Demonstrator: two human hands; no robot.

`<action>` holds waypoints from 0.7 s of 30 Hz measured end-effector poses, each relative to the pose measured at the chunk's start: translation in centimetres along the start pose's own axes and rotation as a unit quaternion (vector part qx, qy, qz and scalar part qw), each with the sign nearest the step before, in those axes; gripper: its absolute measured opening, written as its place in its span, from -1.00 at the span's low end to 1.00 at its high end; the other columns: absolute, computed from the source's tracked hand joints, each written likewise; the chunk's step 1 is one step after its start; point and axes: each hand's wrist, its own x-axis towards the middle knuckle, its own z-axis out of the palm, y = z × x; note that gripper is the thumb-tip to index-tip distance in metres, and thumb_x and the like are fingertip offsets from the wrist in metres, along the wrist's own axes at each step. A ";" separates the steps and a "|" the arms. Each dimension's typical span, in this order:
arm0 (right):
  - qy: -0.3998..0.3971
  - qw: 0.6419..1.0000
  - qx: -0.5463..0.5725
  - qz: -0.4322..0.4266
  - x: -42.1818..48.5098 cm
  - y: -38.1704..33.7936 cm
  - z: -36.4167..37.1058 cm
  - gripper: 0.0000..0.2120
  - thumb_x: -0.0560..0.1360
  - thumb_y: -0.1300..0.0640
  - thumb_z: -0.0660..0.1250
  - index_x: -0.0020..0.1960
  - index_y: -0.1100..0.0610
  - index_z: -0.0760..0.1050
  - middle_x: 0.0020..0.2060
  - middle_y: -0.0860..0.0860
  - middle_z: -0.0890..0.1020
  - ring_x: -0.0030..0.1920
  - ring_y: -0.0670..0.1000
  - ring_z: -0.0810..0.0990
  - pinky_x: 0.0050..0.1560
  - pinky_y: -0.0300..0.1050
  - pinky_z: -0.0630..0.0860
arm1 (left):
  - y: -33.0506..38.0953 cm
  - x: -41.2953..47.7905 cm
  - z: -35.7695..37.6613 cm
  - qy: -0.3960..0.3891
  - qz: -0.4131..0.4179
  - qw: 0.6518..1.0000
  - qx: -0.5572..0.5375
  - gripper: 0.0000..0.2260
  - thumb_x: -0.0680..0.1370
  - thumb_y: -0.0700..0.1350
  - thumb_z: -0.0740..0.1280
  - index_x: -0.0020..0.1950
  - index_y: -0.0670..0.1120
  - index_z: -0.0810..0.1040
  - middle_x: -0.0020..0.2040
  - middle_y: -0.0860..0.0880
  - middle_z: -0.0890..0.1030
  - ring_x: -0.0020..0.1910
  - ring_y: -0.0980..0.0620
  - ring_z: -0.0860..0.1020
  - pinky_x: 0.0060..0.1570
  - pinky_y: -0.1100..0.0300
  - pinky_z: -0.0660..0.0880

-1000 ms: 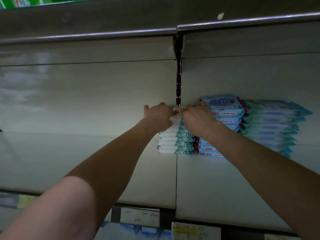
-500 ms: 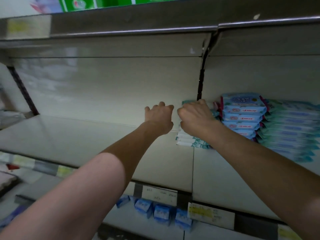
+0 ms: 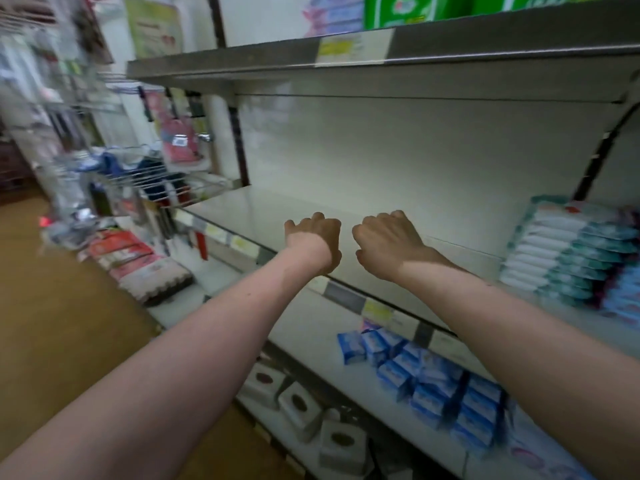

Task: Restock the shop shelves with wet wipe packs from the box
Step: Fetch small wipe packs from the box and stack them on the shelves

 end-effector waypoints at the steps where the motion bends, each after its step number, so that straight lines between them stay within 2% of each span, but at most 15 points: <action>1: -0.002 1.000 0.004 -0.011 0.3 -1.5 -0.3 -0.93 0.56 0.21 0.18 -0.07 0.09 0.41 0.03 0.06 0.55 0.06 0.12 0.48 0.08 -0.05 0.26 | -1.4 -0.9 0.0 0.002 -0.013 1.000 0.001 -0.64 0.57 -0.04 0.26 0.37 0.01 0.39 0.27 -0.09 0.44 0.21 -0.12 0.48 0.21 0.03 0.28; 3: 0.008 0.999 0.011 -0.040 0.6 -4.4 -0.9 -0.90 0.54 0.22 0.19 -0.14 0.09 0.36 -0.04 0.07 0.54 -0.05 0.12 0.44 0.01 -0.05 0.23 | -4.0 -2.8 0.0 0.010 -0.039 0.999 0.004 -0.64 0.56 -0.08 0.25 0.37 0.00 0.41 0.24 -0.11 0.46 0.19 -0.14 0.49 0.15 0.04 0.32; 5: 0.028 0.997 0.013 -0.077 0.8 -7.2 -1.4 -0.90 0.53 0.22 0.18 -0.15 0.09 0.37 -0.09 0.08 0.53 -0.04 0.13 0.49 0.00 -0.04 0.25 | -6.3 -4.9 -0.1 0.015 -0.066 0.998 0.010 -0.65 0.56 -0.10 0.24 0.35 -0.01 0.42 0.23 -0.10 0.48 0.20 -0.14 0.49 0.14 0.03 0.34; 8: 0.037 0.991 0.011 -0.131 0.9 -11.1 -2.5 -0.85 0.54 0.21 0.18 0.04 0.10 0.49 0.02 0.08 0.58 0.08 0.13 0.54 0.06 -0.04 0.31 | -9.6 -8.0 -0.3 0.012 -0.117 0.993 0.007 -0.68 0.56 -0.10 0.26 0.32 -0.01 0.44 0.25 -0.09 0.48 0.22 -0.13 0.48 0.17 -0.02 0.32; 10: 0.045 0.985 0.020 -0.167 0.8 -13.4 -3.3 -0.84 0.55 0.19 0.17 0.08 0.11 0.49 0.06 0.08 0.59 0.10 0.13 0.55 0.02 -0.06 0.30 | -11.6 -10.2 -0.8 0.009 -0.152 0.988 0.004 -0.67 0.56 -0.10 0.27 0.33 -0.01 0.44 0.24 -0.09 0.48 0.20 -0.13 0.49 0.17 -0.05 0.32; 14: 0.077 0.966 0.050 -0.241 -0.2 -17.4 -5.4 -0.90 0.56 0.19 0.19 -0.13 0.07 0.36 0.01 0.07 0.60 0.06 0.13 0.54 -0.03 -0.05 0.28 | -14.4 -15.2 -1.8 -0.002 -0.229 0.973 0.021 -0.66 0.56 -0.12 0.26 0.34 -0.03 0.44 0.24 -0.09 0.50 0.20 -0.14 0.49 0.15 -0.07 0.33; 16: 0.086 0.953 0.069 -0.281 -1.1 -19.0 -6.1 -0.91 0.56 0.18 0.17 -0.12 0.06 0.35 0.01 0.06 0.59 0.06 0.12 0.54 -0.04 -0.04 0.26 | -14.9 -17.6 -2.1 -0.002 -0.274 0.961 0.031 -0.68 0.56 -0.12 0.26 0.33 -0.02 0.45 0.23 -0.09 0.52 0.19 -0.14 0.50 0.14 -0.09 0.33; 19: 0.123 0.928 0.082 -0.342 -3.0 -21.0 -6.7 -0.88 0.57 0.16 0.16 0.01 0.07 0.47 0.03 0.06 0.60 0.06 0.12 0.56 -0.09 -0.07 0.26 | -14.6 -21.5 -2.8 -0.003 -0.339 0.940 0.036 -0.68 0.56 -0.13 0.29 0.32 -0.03 0.46 0.24 -0.07 0.52 0.20 -0.13 0.50 0.16 -0.06 0.31; 21: 0.139 0.911 0.080 -0.379 -4.6 -22.1 -7.1 -0.85 0.57 0.16 0.17 0.03 0.09 0.51 0.03 0.07 0.61 0.06 0.12 0.57 -0.11 -0.08 0.26 | -14.0 -24.2 -3.1 -0.014 -0.378 0.925 0.045 -0.66 0.56 -0.12 0.30 0.34 -0.03 0.45 0.27 -0.08 0.51 0.24 -0.13 0.49 0.20 -0.06 0.30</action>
